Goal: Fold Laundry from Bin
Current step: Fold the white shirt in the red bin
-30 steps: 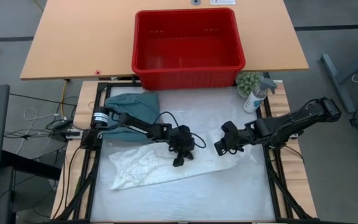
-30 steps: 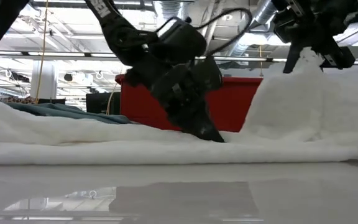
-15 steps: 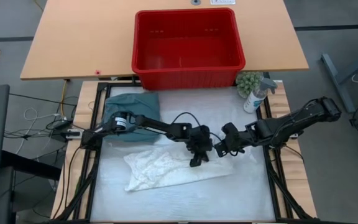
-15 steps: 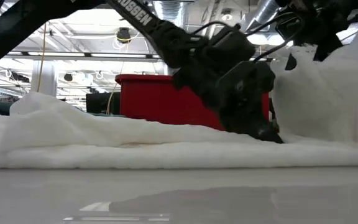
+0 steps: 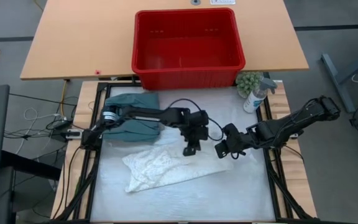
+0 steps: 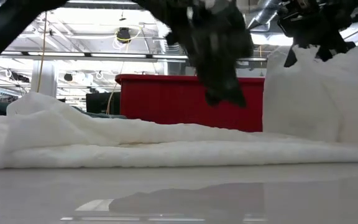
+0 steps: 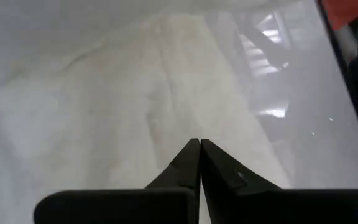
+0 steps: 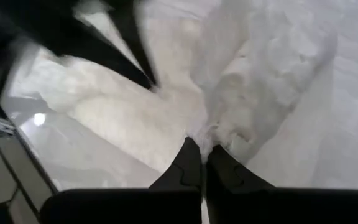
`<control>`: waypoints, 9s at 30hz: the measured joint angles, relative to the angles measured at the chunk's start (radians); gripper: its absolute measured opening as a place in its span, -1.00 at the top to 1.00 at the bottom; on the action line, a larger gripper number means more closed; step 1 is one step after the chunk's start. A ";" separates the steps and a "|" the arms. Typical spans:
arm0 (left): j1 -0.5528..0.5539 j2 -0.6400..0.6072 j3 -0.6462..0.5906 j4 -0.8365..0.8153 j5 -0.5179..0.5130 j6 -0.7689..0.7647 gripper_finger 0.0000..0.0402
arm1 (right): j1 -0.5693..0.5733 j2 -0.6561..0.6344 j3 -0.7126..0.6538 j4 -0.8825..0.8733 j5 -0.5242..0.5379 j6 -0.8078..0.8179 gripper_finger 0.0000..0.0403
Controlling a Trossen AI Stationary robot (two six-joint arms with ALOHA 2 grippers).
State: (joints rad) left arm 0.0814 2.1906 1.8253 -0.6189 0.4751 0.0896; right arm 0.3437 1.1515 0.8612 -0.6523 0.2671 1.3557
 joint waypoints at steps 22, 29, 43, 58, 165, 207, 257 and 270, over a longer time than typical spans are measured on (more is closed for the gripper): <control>-0.038 -0.412 0.003 -0.318 -0.235 0.047 1.00 | -0.103 0.303 0.010 0.426 -0.103 -0.150 0.90; -0.062 -0.410 0.002 -0.325 -0.255 0.030 1.00 | -0.118 0.404 0.131 0.432 -0.147 -0.241 0.90; -0.082 -0.410 0.002 -0.326 -0.255 0.027 1.00 | -0.144 0.559 0.202 0.431 -0.179 -0.268 0.88; -0.081 -0.409 0.002 -0.322 -0.255 0.023 1.00 | -0.151 0.570 0.202 0.478 -0.187 -0.347 0.66; -0.059 -0.589 -0.874 0.535 -0.295 -0.189 1.00 | -0.149 0.529 0.202 0.574 -0.398 -0.661 -0.27; -0.060 -0.339 -0.911 0.892 -0.276 -0.285 1.00 | -0.127 0.581 0.202 0.505 -0.398 -0.762 -0.10; -0.031 -0.344 -0.817 0.746 -0.155 -0.403 1.00 | -0.202 0.428 0.197 -0.128 -0.078 -0.542 -0.31; -0.057 -0.464 -0.732 0.743 -0.245 -0.438 1.00 | -0.233 0.392 0.197 -0.143 -0.005 -0.541 -0.60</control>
State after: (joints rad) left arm 0.0244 1.7270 1.0936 0.1239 0.2298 -0.3487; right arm 0.1104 1.5432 1.0584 -0.7956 0.2621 0.8149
